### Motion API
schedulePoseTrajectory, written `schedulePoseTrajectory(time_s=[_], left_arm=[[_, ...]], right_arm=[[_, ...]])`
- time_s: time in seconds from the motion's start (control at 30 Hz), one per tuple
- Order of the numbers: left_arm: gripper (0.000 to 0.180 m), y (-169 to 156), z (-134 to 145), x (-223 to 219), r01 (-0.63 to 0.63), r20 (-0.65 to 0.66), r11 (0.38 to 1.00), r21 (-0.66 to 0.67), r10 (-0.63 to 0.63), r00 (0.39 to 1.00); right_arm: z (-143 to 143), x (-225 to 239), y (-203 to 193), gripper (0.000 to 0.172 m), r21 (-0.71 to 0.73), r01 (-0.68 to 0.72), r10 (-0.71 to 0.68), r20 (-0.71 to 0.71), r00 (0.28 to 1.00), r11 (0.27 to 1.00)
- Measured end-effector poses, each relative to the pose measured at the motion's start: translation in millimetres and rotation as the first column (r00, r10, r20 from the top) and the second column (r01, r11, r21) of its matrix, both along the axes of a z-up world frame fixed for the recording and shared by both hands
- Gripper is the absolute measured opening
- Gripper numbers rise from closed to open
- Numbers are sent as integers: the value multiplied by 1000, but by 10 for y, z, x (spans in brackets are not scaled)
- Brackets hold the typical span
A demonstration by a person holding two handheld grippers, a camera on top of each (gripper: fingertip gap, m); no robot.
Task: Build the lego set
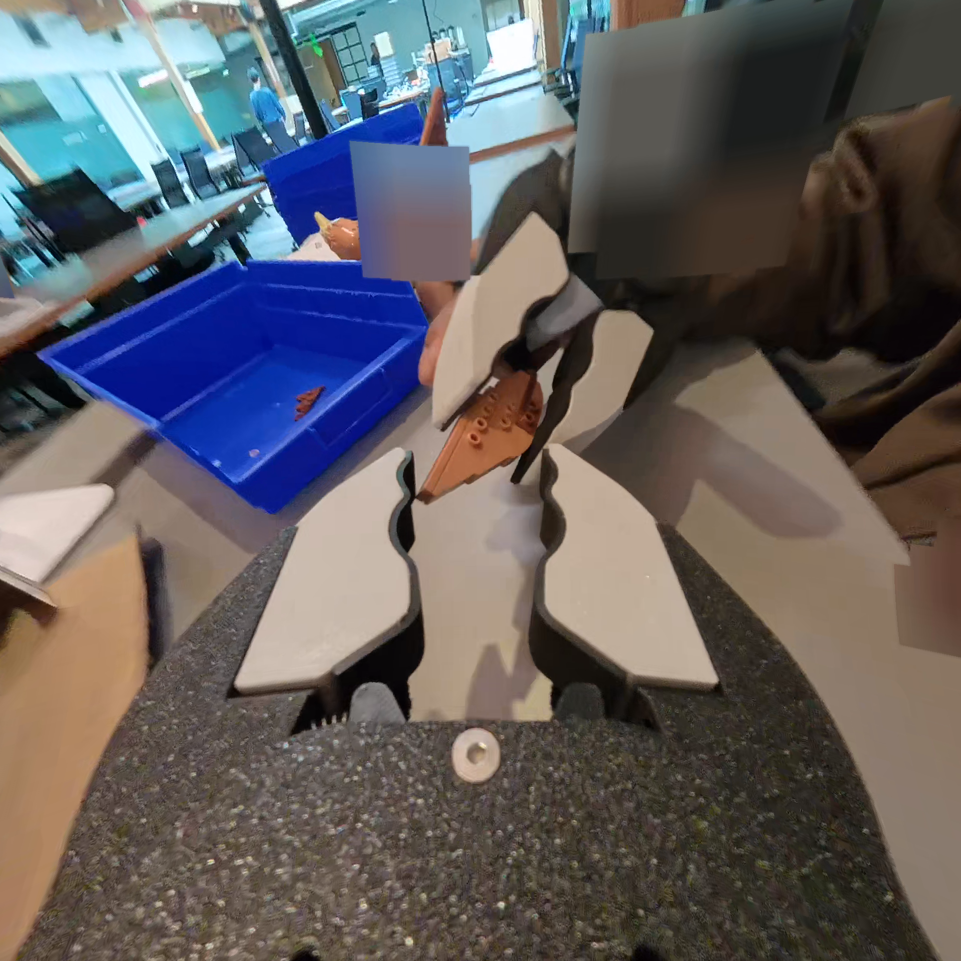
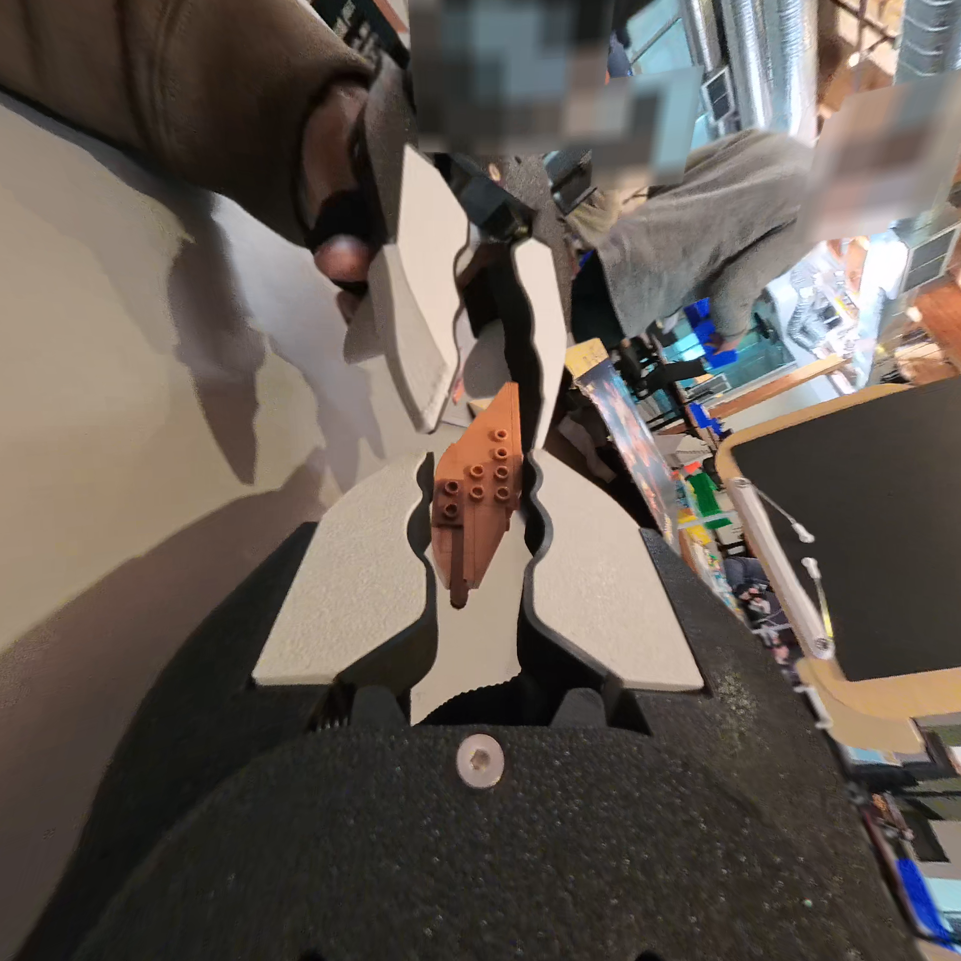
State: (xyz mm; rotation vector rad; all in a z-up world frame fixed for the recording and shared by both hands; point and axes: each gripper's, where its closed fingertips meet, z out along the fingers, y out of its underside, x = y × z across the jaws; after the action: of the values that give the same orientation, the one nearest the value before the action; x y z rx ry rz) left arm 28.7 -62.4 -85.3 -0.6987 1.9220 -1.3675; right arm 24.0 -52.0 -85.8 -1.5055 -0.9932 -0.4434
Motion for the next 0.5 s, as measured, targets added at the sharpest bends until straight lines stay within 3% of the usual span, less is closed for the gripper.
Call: schedulePoseTrajectory(time_s=[0.13,0.23,0.4,0.5], left_arm=[[46,46,-2,53,-18,-145,971,-239,-17,989],[45,16,56,61,0,-166,930,-367,-65,984],[38,-97,34,45,37,-204,898,-439,-140,969],[23,-155,29,52,52,-198,888,-458,-159,967]], right_arm=[[73,34,-6,32,61,18,-20,28,999,998],[78,16,-17,32,80,8,-12,54,998,997],[63,-16,-17,32,108,4,-15,103,995,994],[55,-28,-17,32,118,2,-16,117,993,993]])
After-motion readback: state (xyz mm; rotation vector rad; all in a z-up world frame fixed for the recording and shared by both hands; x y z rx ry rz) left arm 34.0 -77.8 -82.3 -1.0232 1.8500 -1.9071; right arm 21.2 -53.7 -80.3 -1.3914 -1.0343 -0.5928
